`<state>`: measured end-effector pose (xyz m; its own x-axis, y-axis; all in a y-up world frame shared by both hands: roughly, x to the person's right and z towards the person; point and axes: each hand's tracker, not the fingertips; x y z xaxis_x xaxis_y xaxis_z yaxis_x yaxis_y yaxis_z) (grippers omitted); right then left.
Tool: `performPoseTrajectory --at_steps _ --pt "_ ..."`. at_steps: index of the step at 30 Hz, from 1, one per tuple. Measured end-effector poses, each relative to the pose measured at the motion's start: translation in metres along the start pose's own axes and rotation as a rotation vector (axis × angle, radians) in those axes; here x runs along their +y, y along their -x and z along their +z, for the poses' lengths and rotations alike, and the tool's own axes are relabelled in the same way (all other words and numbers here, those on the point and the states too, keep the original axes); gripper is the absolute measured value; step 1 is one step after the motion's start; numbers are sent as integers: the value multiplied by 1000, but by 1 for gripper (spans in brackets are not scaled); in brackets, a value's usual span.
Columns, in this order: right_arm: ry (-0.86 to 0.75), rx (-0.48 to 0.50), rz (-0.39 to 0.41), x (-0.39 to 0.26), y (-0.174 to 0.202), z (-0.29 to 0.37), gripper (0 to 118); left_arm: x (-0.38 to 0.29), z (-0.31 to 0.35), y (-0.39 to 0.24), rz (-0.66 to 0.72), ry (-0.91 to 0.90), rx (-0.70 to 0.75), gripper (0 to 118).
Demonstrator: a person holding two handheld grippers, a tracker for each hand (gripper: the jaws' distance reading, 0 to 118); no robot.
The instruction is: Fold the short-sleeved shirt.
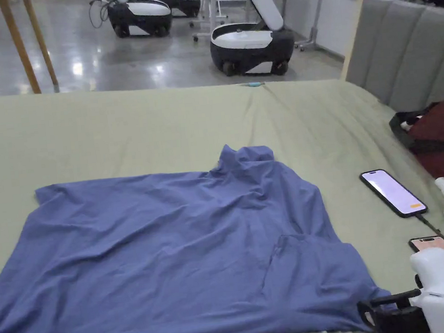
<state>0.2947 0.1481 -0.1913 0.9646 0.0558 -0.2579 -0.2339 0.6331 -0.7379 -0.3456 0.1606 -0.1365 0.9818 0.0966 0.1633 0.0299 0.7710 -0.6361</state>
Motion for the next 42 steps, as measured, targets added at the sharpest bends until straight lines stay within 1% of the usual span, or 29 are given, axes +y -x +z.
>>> performPoseTrajectory --at_steps 2,3,4,5,6,7,8,9,10,11,12,13,16,19,22,24,26,30,31,33,35,36,39,41,42 --pt "29 13 1 -4 -4 -17 115 3 3 -4 -1 -5 0 6" --pt "49 18 1 -4 4 -15 108 4 3 -6 -2 -6 1 6" --pt "69 29 -3 -4 4 -20 97 5 3 -8 -3 -4 2 6" --pt "76 58 -22 -4 4 -24 83 6 4 -6 -3 -4 3 6" --pt "57 54 -29 -4 4 -23 80 6 5 -7 -4 -5 2 6" --pt "19 49 -23 -6 7 -12 65 5 5 -9 -6 -4 5 6" --pt "-22 87 -27 -5 6 -6 29 5 5 -11 0 -5 2 6" --pt "-49 122 -52 -5 5 -4 5 4 7 -8 2 -5 -1 6" --pt "-56 131 -79 -3 7 -1 5 4 8 -8 5 -5 -5 6" --pt "-36 119 -61 -5 11 9 5 4 8 -9 6 -3 -5 6" --pt "-44 91 -29 -5 16 12 5 4 8 -10 7 0 -5 6" --pt "-56 88 -16 -5 18 16 5 4 8 -6 9 1 -8 6" --pt "-90 90 -34 4 15 22 5 12 13 -6 41 -17 -32 6" --pt "-152 94 -27 28 11 34 5 35 18 2 80 -68 -72 6" --pt "-211 103 -41 66 3 36 5 72 11 15 129 -123 -114 6" --pt "-239 93 -45 94 -4 27 5 99 -5 23 170 -130 -112 6" --pt "-257 74 -49 122 -11 10 5 123 -30 34 175 -134 -113 6" --pt "-237 40 -108 167 -24 -41 6 152 -85 42 186 -97 -86 6" --pt "-217 24 -126 175 -21 -54 5 155 -100 43 197 -81 -77 6" --pt "-163 7 -166 188 -24 -84 6 156 -130 44 164 -15 -43 6" --pt "-119 -25 -158 195 -20 -109 6 155 -153 38 103 35 -1 6" --pt "-91 -41 -142 196 -17 -120 6 153 -163 35 87 66 7 6" --pt "24 -112 -58 196 -10 -157 6 142 -186 31 44 147 51 6" --pt "48 -125 -9 193 -3 -167 6 133 -192 30 35 168 57 6" --pt "40 -132 -3 192 -1 -170 7 130 -193 30 42 161 59 6"
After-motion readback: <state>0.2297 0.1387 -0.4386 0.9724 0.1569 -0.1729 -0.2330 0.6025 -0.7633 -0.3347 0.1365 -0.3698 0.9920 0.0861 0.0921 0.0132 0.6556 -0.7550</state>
